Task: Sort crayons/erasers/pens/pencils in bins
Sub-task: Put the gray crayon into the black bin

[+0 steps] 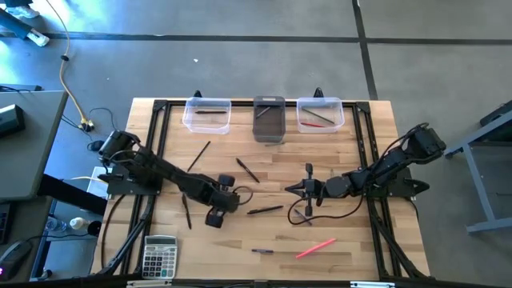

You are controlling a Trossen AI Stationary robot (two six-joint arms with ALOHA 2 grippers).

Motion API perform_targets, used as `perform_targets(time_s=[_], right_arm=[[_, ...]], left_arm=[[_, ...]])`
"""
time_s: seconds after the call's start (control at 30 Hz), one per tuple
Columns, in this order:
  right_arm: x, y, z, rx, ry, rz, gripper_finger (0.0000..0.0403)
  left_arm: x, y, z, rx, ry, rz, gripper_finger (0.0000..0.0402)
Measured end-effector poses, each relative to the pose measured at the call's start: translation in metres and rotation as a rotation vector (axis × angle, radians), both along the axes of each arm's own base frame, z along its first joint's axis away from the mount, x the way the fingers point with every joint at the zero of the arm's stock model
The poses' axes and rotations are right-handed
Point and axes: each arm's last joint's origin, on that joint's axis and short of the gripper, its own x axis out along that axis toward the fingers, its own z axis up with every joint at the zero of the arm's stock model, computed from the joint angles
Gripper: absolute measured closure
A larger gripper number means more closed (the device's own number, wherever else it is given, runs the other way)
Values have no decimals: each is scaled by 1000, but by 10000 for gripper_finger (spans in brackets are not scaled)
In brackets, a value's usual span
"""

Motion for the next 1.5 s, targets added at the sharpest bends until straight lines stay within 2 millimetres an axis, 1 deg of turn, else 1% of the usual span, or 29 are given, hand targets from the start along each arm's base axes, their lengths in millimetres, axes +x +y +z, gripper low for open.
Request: perform_targets(time_s=[0.17,0.3,0.4,0.5,0.63,0.73,0.8,0.9,0.97,1.03,1.13,1.2,1.37,1.5], right_arm=[[0,0,0,0,0,0,403],[0,0,0,0,1,0,403],[0,0,-1,-3,7,0,403],[0,0,-1,-5,15,0,403],[0,0,-1,-4,11,0,403],[0,0,-1,-2,7,0,403],[0,0,0,-1,5,0,403],[0,0,0,-2,6,0,403],[0,0,-1,-2,6,0,403],[0,0,-1,-3,6,-1,403],[0,0,-1,-4,7,-1,403],[0,0,-1,-3,7,-2,403],[0,0,-1,-4,7,-2,403],[0,0,-1,-5,10,-2,403]], left_arm=[[8,8,16,-5,-27,29,392],[13,17,37,0,-90,46,391],[14,30,58,21,-167,92,391],[14,50,79,64,-275,177,391],[16,88,107,98,-483,297,391],[19,121,119,118,-611,340,391],[21,144,122,120,-684,366,391],[24,179,120,125,-757,412,392],[25,203,116,123,-751,453,392],[32,225,113,116,-753,485,392],[44,254,101,97,-722,516,392],[54,270,93,84,-698,530,392],[69,310,69,54,-600,585,392],[75,333,51,40,-534,628,392]])
